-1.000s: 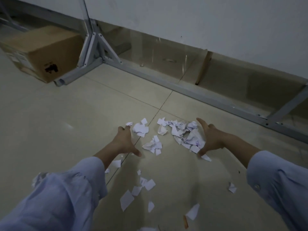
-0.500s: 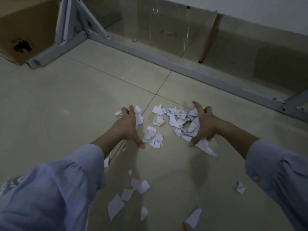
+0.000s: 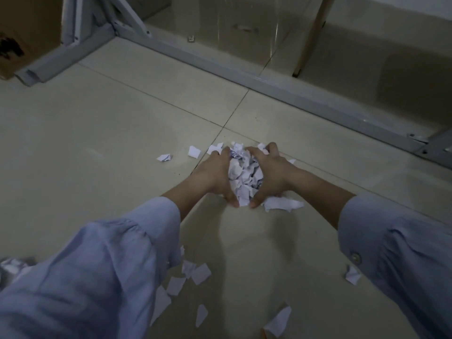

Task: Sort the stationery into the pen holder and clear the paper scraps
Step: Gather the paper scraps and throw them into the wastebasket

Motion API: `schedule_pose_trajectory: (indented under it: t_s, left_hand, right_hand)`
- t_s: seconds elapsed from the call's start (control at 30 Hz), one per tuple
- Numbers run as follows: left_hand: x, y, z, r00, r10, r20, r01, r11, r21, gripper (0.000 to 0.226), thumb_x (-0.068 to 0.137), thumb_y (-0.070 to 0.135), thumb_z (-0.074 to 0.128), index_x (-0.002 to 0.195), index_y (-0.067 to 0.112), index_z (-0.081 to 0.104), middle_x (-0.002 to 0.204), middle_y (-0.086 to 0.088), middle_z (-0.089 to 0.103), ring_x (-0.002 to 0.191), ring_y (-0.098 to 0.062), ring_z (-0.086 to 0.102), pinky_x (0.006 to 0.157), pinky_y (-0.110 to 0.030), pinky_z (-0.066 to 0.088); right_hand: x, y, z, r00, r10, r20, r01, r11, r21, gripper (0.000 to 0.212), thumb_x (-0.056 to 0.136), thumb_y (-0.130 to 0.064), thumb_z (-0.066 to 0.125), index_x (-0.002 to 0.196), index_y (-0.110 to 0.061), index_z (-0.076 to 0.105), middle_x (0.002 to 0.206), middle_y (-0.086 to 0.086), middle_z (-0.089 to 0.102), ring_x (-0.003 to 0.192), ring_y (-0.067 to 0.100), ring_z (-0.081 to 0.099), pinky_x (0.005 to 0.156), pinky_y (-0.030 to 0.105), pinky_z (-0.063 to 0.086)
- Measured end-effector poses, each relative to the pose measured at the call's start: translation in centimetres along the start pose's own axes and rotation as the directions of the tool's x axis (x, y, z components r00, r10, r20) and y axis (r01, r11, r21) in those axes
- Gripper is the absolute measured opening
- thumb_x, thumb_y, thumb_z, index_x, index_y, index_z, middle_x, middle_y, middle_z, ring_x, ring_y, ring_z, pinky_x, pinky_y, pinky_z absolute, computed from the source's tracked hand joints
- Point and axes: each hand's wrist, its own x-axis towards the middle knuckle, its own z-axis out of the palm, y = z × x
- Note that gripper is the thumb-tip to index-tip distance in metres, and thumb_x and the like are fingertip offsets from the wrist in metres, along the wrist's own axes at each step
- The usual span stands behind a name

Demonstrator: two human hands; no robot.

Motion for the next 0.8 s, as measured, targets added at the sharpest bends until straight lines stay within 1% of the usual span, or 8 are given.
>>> schedule_pose_trajectory:
  t_s: [0.13,0.3,0.4,0.47,0.53,0.6,0.7,0.8]
  left_hand:
    - [0.5,-0.1,0.2,1.000,0.015,-0.015,-0.015,0.999,-0.031,0.123,0.039,0.038,0.094,0.139,0.013,0.027,0.136,-0.011,0.042,0.125,-0.029,0.043,0.099,-0.040,0.043]
    - [0.5,0.0,0.3,0.997,0.055,-0.050,-0.058,0.996,-0.072,0.108,0.046,0.034,0.093,0.133,0.011,0.035,0.126,-0.011,0.053,0.115,-0.027,0.051,0.086,-0.030,0.043]
    - [0.3,0.5,0.4,0.994,0.079,-0.069,-0.084,0.994,-0.076,0.091,0.049,0.032,0.092,0.123,0.008,0.045,0.115,-0.010,0.061,0.105,-0.026,0.057,0.079,-0.028,0.043]
    - [0.1,0.7,0.6,0.993,0.087,-0.074,-0.094,0.991,-0.095,0.072,0.053,0.027,0.091,0.108,0.006,0.050,0.107,-0.012,0.064,0.098,-0.028,0.059,0.076,-0.031,0.045]
    - [-0.1,0.8,0.9,0.993,0.081,-0.082,-0.089,0.991,-0.102,0.049,0.059,0.020,0.086,0.087,0.010,0.046,0.096,-0.015,0.062,0.089,-0.030,0.058,0.071,-0.031,0.043]
    - [-0.4,0.8,1.1,0.993,0.078,-0.093,-0.086,0.993,-0.086,0.045,0.064,0.016,0.080,0.068,0.016,0.036,0.083,-0.012,0.055,0.077,-0.027,0.051,0.063,-0.028,0.036]
    - [-0.9,1.0,1.2,0.991,0.084,-0.106,-0.090,0.995,-0.051,0.048,0.066,0.014,0.076,0.060,0.020,0.029,0.078,-0.010,0.054,0.074,-0.024,0.048,0.062,-0.025,0.033]
    - [-1.4,1.3,1.1,0.991,0.090,-0.095,-0.093,0.995,-0.032,0.046,0.067,0.015,0.076,0.059,0.019,0.030,0.086,-0.017,0.063,0.081,-0.031,0.057,0.064,-0.028,0.037]
  right_hand:
    - [0.0,0.1,0.3,0.999,-0.036,-0.039,0.037,0.999,0.024,0.121,0.039,-0.045,0.093,0.140,-0.025,0.029,0.132,0.008,0.022,0.108,0.033,0.053,0.093,0.037,0.049]
    - [-0.1,0.3,0.6,0.991,-0.078,-0.107,0.093,0.984,0.150,0.089,0.046,-0.036,0.093,0.123,-0.021,0.050,0.120,0.007,0.034,0.105,0.023,0.048,0.088,0.028,0.046]
    - [0.0,0.3,0.9,0.986,-0.094,-0.138,0.123,0.968,0.217,0.067,0.053,-0.030,0.091,0.111,-0.016,0.059,0.112,0.010,0.049,0.103,0.021,0.043,0.081,0.028,0.043]
    - [-0.1,0.3,1.2,0.978,-0.107,-0.181,0.152,0.953,0.261,0.051,0.060,-0.025,0.087,0.102,-0.011,0.062,0.102,0.006,0.057,0.101,0.021,0.043,0.075,0.028,0.037]
    - [-0.5,0.1,1.5,0.966,-0.118,-0.231,0.186,0.936,0.299,0.031,0.066,-0.018,0.081,0.090,-0.013,0.061,0.087,0.000,0.059,0.097,0.022,0.045,0.070,0.026,0.031]
    - [-0.8,-0.2,1.7,0.960,-0.101,-0.262,0.190,0.922,0.338,0.021,0.067,-0.010,0.076,0.084,-0.009,0.064,0.079,0.001,0.059,0.088,0.025,0.053,0.068,0.025,0.035]
    - [-1.6,-0.7,1.7,0.969,-0.031,-0.244,0.138,0.889,0.438,0.019,0.064,0.001,0.070,0.082,0.003,0.064,0.074,0.011,0.063,0.069,0.028,0.062,0.056,0.028,0.048]
    - [-2.6,-1.1,1.6,0.975,-0.020,-0.223,0.119,0.890,0.440,0.012,0.065,0.003,0.068,0.074,0.000,0.060,0.070,0.010,0.064,0.058,0.020,0.061,0.052,0.028,0.047]
